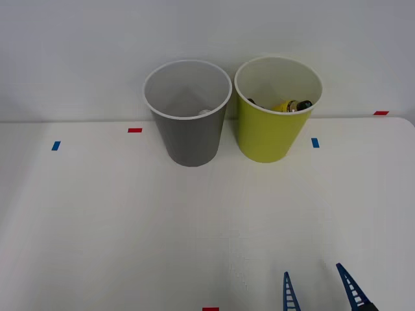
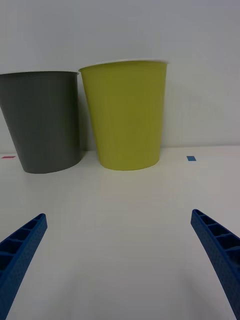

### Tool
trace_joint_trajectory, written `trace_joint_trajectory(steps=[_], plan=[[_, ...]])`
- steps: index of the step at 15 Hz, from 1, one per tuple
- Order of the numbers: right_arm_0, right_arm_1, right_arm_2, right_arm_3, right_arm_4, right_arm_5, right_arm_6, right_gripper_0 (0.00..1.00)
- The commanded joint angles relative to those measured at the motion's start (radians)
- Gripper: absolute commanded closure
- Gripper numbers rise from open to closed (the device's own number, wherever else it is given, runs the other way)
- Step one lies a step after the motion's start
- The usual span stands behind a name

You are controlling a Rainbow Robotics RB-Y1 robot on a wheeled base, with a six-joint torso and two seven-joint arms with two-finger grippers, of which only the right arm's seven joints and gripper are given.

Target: Put cans in the gray bin, plastic bottles in the light green bin

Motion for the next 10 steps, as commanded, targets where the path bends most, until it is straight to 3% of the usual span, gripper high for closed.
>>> trace_joint_trajectory(steps=[1, 10], plan=[[0.000, 0.000, 0.000, 0.000, 0.000, 0.000, 0.000, 0.00], [0.000, 0.000, 0.000, 0.000, 0.000, 0.000, 0.000, 0.00]])
